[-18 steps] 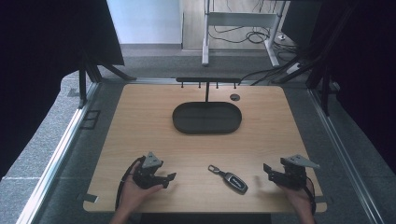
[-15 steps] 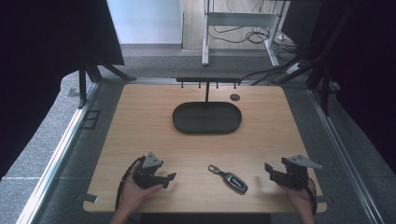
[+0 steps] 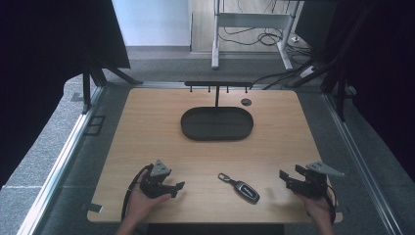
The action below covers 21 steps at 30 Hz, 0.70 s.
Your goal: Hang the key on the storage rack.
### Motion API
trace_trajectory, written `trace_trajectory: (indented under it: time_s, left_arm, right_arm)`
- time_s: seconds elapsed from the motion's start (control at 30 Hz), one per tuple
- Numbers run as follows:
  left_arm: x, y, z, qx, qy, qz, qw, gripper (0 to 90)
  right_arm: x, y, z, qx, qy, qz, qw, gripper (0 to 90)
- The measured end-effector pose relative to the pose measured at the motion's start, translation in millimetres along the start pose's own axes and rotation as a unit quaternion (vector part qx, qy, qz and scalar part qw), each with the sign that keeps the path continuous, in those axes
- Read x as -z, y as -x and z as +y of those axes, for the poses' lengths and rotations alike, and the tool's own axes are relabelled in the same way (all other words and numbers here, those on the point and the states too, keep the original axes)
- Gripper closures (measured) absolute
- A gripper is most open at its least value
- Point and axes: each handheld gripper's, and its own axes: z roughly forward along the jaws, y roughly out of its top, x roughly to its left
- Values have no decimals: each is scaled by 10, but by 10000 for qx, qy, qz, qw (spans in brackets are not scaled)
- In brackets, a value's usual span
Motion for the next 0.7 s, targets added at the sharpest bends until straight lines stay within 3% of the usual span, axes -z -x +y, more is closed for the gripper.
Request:
trace_trajectory:
  time_s: [0.3,0.7]
  left_arm:
    - [16,-18,-3,33,20,9,10000,290]
    - [-3,-38,-14,43,-41,48,10000,290]
  right_arm:
    - [32,-62,51,66,99,50,9999,292]
    - [104,-140,217,177,229,352,9990,317]
